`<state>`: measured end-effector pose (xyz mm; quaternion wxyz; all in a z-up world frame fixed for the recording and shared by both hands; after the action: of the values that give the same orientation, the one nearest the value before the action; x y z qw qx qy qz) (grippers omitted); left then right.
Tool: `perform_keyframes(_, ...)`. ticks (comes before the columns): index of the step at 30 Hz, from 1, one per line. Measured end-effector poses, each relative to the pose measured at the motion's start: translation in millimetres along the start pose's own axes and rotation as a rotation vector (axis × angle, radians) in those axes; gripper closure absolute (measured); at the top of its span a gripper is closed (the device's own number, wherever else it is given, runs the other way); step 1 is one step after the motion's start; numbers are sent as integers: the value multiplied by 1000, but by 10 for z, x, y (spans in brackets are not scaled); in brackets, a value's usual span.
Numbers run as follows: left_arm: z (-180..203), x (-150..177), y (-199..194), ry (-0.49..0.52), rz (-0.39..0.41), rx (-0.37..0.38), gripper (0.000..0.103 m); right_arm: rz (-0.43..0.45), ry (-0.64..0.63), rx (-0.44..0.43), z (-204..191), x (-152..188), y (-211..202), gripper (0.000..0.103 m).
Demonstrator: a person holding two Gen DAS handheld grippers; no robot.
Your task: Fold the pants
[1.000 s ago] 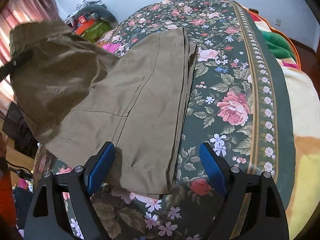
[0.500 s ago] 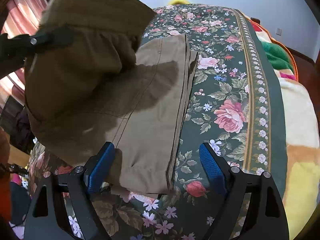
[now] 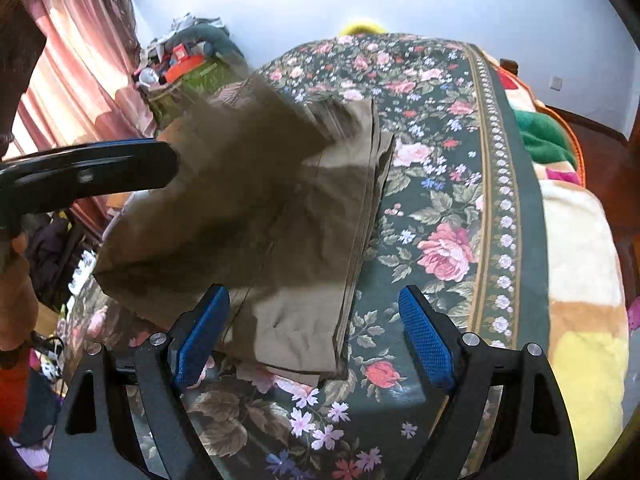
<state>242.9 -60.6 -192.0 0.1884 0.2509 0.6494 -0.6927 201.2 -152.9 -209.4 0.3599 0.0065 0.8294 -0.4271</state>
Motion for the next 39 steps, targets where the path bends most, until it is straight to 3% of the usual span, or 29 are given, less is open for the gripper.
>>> perform_keyframes(3,-110,-54,-98,-3,41,-31,26,22,18,-5,28,-28,-58,19)
perform_keyframes(6,-312,-132,-77,-13,56,-77,25,38,37,-3,69,-53,-94,19)
perform_keyframes(12,-857,-342,287,-75,-11,-119,23,66,89,0,184,-77,-137,19)
perform_keyframes(18,-1314,-553,842,-90,-91,-173,23,86,91,60,352,-172,-201,19)
perform_keyframes(30,-1449,-588,1885,-24,-248,-174,23,118,171,109,712,-328,-219,18)
perform_keyframes(33,-1472,-450,2121,7,-317,-221,22,116,186,107,753,-321,-193,18)
perform_keyframes(36,-1452,-331,2156,82,-318,-258,10,106,190,104,756,-302,-172,18)
perform_keyframes(39,-1435,-188,2057,129,-309,-288,9,92,173,93,710,-279,-172,18)
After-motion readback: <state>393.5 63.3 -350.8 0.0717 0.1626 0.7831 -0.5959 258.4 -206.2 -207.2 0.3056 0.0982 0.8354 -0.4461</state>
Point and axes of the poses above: each gripper's, at about its wrist camera, not at the fingertips, and y roughly the way its jaws point, z to its right, x to its underside, the point moved 7 cm from there along y, roughly the way its jaws point, and after that the axes turned 8 degrees about -x, right-handed, at the moved point
